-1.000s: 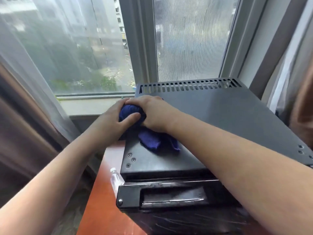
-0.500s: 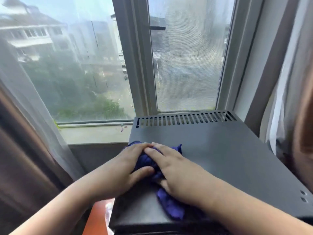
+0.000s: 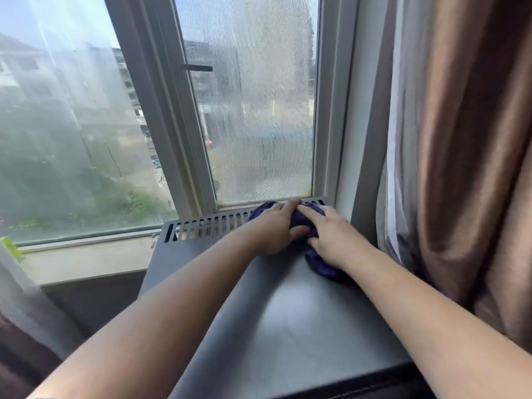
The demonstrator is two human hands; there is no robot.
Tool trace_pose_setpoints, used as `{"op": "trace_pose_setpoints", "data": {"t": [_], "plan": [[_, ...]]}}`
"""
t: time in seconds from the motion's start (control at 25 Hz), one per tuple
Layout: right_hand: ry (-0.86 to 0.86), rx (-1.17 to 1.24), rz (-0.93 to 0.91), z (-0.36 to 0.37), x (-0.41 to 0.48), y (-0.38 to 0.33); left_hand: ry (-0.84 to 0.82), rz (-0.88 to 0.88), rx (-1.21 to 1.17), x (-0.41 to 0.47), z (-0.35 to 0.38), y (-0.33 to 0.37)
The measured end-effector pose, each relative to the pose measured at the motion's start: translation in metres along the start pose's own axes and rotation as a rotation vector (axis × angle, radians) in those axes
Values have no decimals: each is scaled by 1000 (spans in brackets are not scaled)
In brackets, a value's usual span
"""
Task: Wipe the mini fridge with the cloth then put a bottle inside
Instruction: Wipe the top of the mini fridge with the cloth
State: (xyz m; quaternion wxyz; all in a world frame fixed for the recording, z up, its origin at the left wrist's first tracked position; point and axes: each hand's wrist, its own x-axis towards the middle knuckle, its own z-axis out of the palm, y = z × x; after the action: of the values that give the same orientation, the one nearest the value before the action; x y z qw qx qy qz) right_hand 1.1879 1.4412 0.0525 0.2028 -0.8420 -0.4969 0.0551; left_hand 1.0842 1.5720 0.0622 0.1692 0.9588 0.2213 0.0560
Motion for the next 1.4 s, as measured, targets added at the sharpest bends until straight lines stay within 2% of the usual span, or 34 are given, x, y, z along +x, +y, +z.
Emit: {"op": "trace_pose_setpoints", "data": {"t": [0.24, 0.68, 0.92, 1.16, 1.4], "plan": [[97, 85, 91, -20, -26, 50, -35, 128, -36, 30, 22, 54], [86, 93, -56, -11, 57, 56, 52, -51, -104, 74, 13, 31], [27, 26, -135, -7, 66, 50, 60, -12, -60, 65, 2, 6], [6, -64, -145, 1, 56, 10, 110, 79, -61, 22, -23, -23], [-15, -35, -227, 41, 42, -102, 22, 44, 72, -65, -77, -100]]}}
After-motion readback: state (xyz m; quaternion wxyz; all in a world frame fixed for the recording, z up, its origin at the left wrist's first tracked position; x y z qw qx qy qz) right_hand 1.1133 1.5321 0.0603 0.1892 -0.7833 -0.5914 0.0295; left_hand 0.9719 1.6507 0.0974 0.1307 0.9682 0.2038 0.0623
